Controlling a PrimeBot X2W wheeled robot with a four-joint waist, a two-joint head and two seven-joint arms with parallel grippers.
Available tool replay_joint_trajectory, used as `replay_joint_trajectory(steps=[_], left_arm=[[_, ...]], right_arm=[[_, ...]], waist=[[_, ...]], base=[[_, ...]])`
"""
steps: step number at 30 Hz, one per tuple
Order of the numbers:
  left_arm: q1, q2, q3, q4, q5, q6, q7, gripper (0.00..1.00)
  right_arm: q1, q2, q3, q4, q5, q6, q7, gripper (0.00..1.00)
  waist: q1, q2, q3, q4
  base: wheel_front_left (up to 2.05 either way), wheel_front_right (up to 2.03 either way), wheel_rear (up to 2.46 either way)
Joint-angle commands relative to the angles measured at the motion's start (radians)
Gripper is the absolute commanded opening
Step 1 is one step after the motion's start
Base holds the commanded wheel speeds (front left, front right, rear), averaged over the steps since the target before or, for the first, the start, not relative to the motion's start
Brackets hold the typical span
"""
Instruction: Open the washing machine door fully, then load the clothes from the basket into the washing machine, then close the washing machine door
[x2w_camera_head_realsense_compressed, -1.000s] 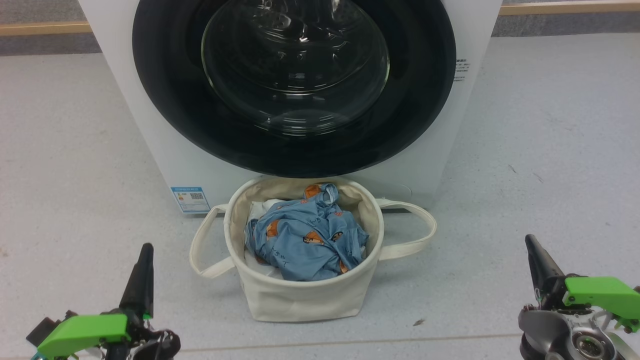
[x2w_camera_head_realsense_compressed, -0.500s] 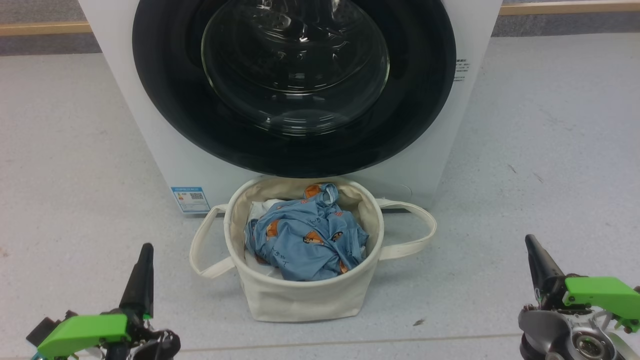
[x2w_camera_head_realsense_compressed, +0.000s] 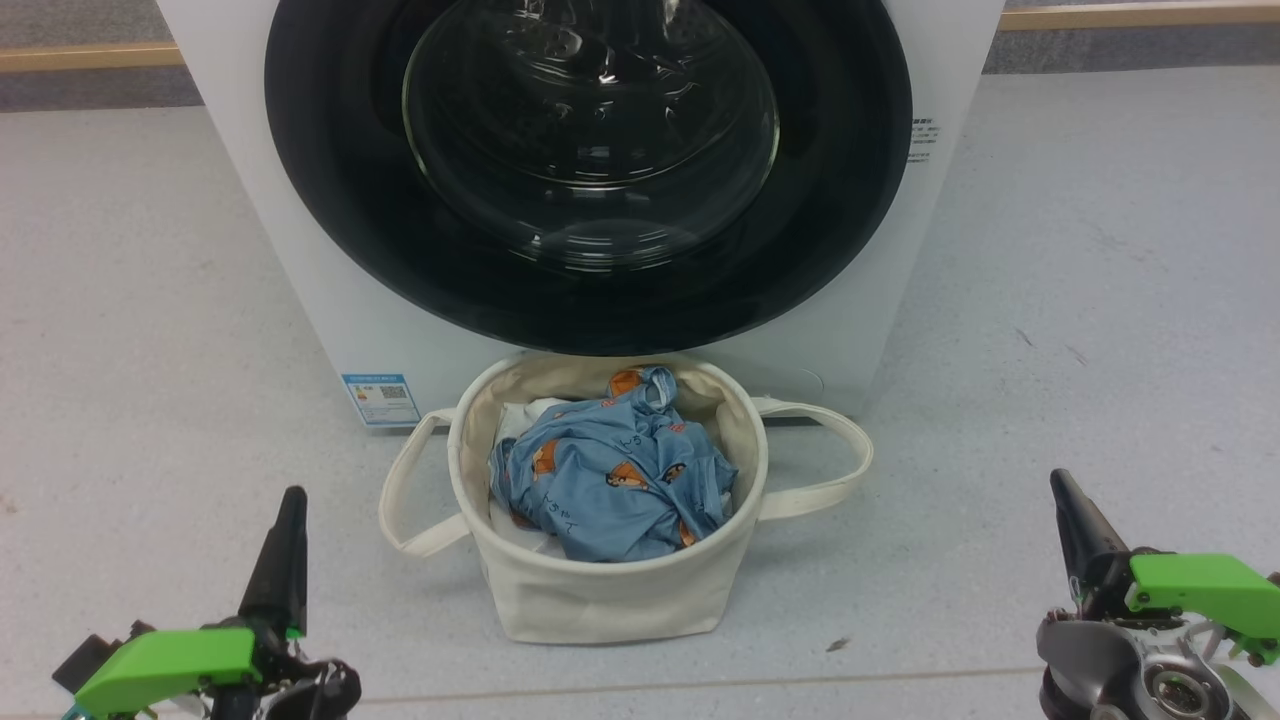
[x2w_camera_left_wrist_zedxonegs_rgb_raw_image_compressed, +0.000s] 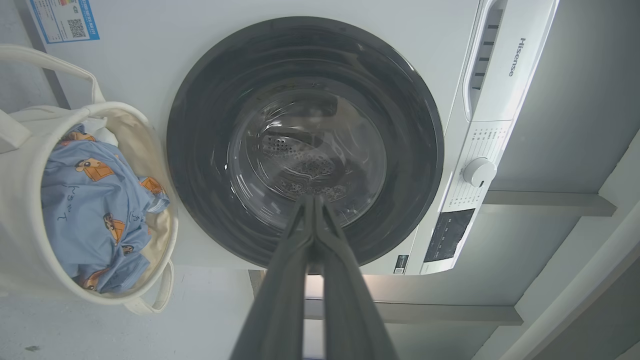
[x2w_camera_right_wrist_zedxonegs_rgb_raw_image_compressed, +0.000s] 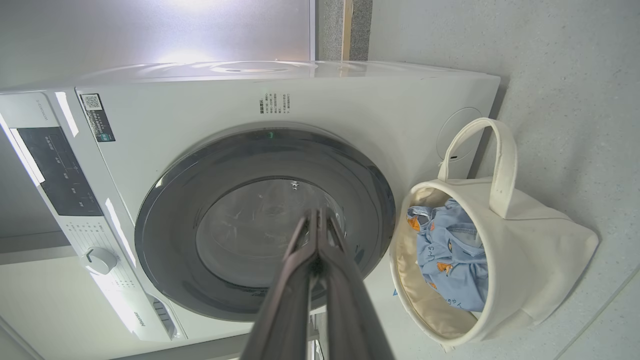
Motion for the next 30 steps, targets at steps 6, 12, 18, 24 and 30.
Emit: replay_joint_trajectory(steps=[6, 12, 18, 24, 30], left_arm=[[-0.021, 0.006, 0.035, -0.04, 0.004, -0.008, 0.006, 0.0], [-0.021, 0.006, 0.035, -0.04, 0.004, -0.008, 0.006, 0.0], [-0.021, 0.006, 0.035, -0.04, 0.004, -0.008, 0.006, 0.0], [-0.021, 0.006, 0.035, -0.04, 0.004, -0.008, 0.006, 0.0], [-0.021, 0.006, 0.035, -0.04, 0.004, -0.008, 0.006, 0.0]], right_arm=[[-0.015, -0.026, 0.006, -0.032, -0.002, 0.0, -0.005, 0.0], [-0.015, -0.026, 0.006, -0.032, -0.002, 0.0, -0.005, 0.0], [-0.015, -0.026, 0.006, -0.032, -0.002, 0.0, -0.005, 0.0], [-0.015, -0.026, 0.006, -0.032, -0.002, 0.0, -0.005, 0.0], [-0.015, -0.026, 0.006, -0.032, -0.002, 0.0, -0.005, 0.0]], waist=[[0.0, 0.0, 0.0, 0.0], [0.0, 0.0, 0.0, 0.0], [0.0, 0.0, 0.0, 0.0], [0.0, 0.0, 0.0, 0.0], [0.0, 0.0, 0.0, 0.0]], base=[[0.0, 0.0, 0.0], [0.0, 0.0, 0.0], [0.0, 0.0, 0.0], [0.0, 0.0, 0.0], [0.0, 0.0, 0.0]])
